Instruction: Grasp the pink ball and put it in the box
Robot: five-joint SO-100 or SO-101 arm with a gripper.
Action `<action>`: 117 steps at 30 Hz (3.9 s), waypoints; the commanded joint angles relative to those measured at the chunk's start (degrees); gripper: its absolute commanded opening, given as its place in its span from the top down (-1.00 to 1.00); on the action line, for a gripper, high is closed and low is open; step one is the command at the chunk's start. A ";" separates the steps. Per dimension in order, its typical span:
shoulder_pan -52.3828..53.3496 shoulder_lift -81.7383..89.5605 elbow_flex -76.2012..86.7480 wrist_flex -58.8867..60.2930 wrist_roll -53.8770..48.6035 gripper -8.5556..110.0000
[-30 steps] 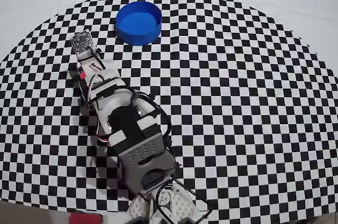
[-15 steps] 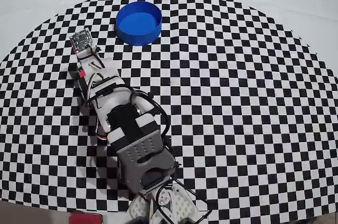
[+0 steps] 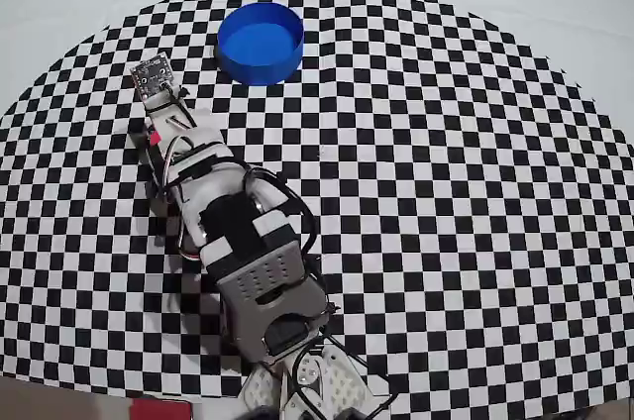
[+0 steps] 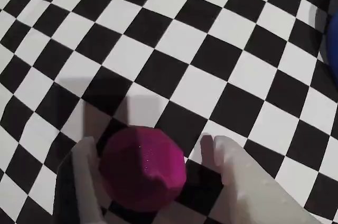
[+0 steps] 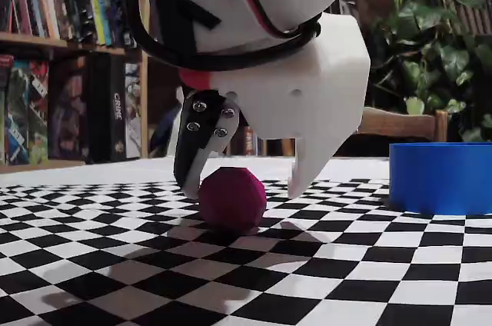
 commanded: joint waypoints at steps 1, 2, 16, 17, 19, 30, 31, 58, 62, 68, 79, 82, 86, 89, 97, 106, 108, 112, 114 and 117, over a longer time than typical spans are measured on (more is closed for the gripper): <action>-0.09 0.35 -2.02 -0.88 -0.35 0.43; -0.09 0.35 -2.02 -0.88 -0.35 0.43; 0.00 -0.26 -2.29 -0.97 -0.35 0.44; 0.00 -0.35 -2.37 -0.97 -0.35 0.44; 0.00 -0.53 -2.64 -0.97 -0.35 0.44; 0.09 -1.05 -3.25 -0.97 -0.35 0.44; 0.09 -1.05 -3.34 -0.97 -0.35 0.44; 0.35 2.29 -3.52 -0.88 -0.53 0.85; 0.44 5.01 -2.46 -0.62 -0.53 0.85; 0.53 8.53 -1.05 -0.26 -0.62 0.85; 1.41 18.28 5.01 0.35 -0.62 0.85; 1.76 21.18 7.21 0.35 -0.62 0.85; 2.29 22.68 7.91 0.35 -0.62 0.85; 2.72 22.76 7.56 0.35 -0.62 0.85; 4.75 22.76 7.29 0.00 -0.62 0.85; 7.91 22.85 7.03 -1.14 -1.23 0.85; 8.61 22.68 6.77 -1.14 -1.41 0.85; 10.11 22.85 6.77 -1.14 -1.41 0.85; 10.63 22.94 6.77 -1.14 -1.41 0.85; 11.25 23.29 6.86 -1.14 -1.49 0.85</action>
